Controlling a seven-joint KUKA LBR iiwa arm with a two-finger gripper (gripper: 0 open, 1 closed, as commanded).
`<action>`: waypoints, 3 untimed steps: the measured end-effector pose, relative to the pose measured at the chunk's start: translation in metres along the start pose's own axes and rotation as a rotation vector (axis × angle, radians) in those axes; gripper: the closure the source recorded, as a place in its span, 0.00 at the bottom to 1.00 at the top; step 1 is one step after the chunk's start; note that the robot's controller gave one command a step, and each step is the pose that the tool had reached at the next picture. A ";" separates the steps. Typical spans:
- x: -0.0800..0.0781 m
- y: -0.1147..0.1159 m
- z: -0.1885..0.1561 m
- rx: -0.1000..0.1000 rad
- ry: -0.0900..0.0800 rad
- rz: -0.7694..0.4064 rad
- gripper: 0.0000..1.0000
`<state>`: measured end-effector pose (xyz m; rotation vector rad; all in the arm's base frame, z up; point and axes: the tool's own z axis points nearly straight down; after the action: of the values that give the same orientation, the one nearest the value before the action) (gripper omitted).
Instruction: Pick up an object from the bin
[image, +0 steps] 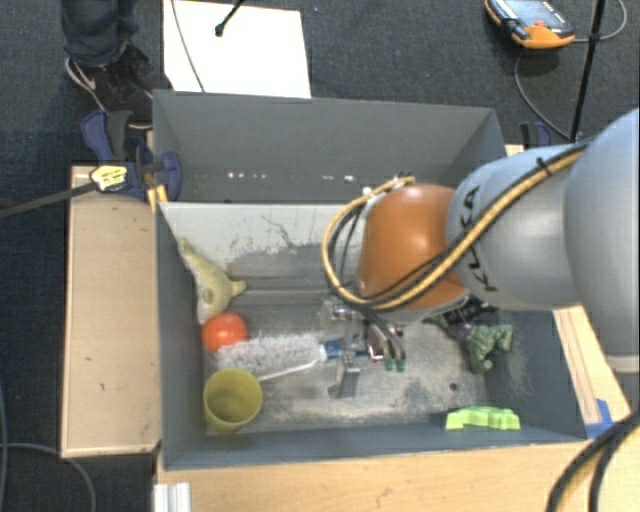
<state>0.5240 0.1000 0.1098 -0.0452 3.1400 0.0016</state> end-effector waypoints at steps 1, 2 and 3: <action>-0.049 0.033 0.039 0.000 0.003 -0.241 1.00; -0.049 0.033 0.039 0.000 0.003 -0.239 1.00; -0.035 0.021 -0.014 0.000 0.008 -0.226 1.00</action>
Offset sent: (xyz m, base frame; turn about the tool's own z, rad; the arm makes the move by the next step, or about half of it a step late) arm 0.0000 0.0000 0.0000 0.0000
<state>0.5579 0.1220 0.1237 -0.3999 3.1224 0.0008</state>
